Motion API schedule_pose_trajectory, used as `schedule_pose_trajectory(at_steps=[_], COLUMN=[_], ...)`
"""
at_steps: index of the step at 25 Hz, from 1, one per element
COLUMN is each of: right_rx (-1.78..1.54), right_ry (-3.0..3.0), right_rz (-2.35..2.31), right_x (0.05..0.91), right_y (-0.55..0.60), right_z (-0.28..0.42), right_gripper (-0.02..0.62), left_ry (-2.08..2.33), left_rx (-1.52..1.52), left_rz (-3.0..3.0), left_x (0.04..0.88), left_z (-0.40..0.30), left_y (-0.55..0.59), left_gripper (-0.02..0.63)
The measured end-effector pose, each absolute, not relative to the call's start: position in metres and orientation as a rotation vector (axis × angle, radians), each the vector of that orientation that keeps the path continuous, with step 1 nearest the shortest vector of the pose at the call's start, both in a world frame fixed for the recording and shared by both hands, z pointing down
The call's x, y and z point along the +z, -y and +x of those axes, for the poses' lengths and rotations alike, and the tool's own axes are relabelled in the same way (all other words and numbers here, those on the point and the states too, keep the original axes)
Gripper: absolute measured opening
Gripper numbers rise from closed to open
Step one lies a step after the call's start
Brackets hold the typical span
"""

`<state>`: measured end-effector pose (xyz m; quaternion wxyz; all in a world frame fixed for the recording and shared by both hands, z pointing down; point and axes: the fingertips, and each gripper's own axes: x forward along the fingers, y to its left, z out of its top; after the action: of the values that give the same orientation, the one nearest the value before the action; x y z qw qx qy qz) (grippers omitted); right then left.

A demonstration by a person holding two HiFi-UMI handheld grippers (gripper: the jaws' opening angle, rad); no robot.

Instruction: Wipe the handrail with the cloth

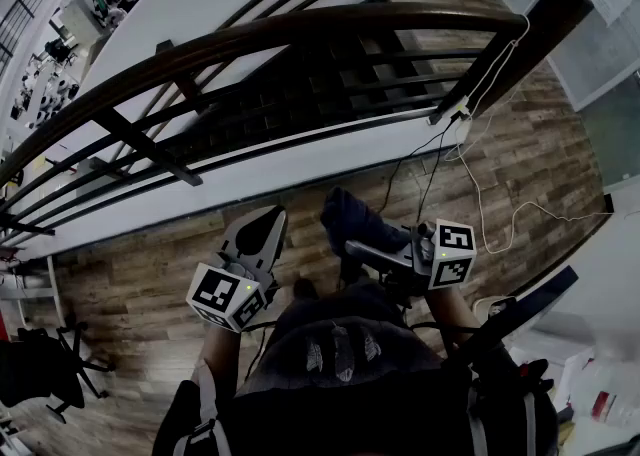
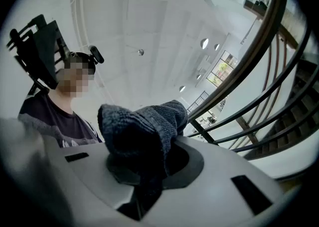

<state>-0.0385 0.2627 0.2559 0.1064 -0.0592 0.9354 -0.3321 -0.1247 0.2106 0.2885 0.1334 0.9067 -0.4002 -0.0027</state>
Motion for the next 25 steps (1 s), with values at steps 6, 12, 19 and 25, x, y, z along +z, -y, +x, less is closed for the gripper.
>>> schedule_pose_trajectory(at_steps=[6,12,19,25], right_rx=[-0.974,-0.946,-0.876,-0.678], right_ry=[-2.760,-2.783,-2.927,-3.027], right_rz=[-0.240,-0.340,-1.453,-2.265], right_x=[0.256,0.285,0.457,0.587], right_y=[-0.238,-0.153,0.061,0.240], right_z=[-0.035,0.037,0.319,0.545], right_gripper=[0.038,0.038,0.038,0.038], left_ry=[1.100,1.066,1.026,0.888], left_rx=[-0.009,0.065,0.313,0.439], left_rz=[2.652,2.689,2.591,2.514], left_x=[0.286,0.298,0.354,0.391], left_z=[-0.116,-0.042,0.099,0.220], left_y=[-0.190,-0.122,-0.024,0.021], left_gripper=[0.008,0.008,0.008,0.008])
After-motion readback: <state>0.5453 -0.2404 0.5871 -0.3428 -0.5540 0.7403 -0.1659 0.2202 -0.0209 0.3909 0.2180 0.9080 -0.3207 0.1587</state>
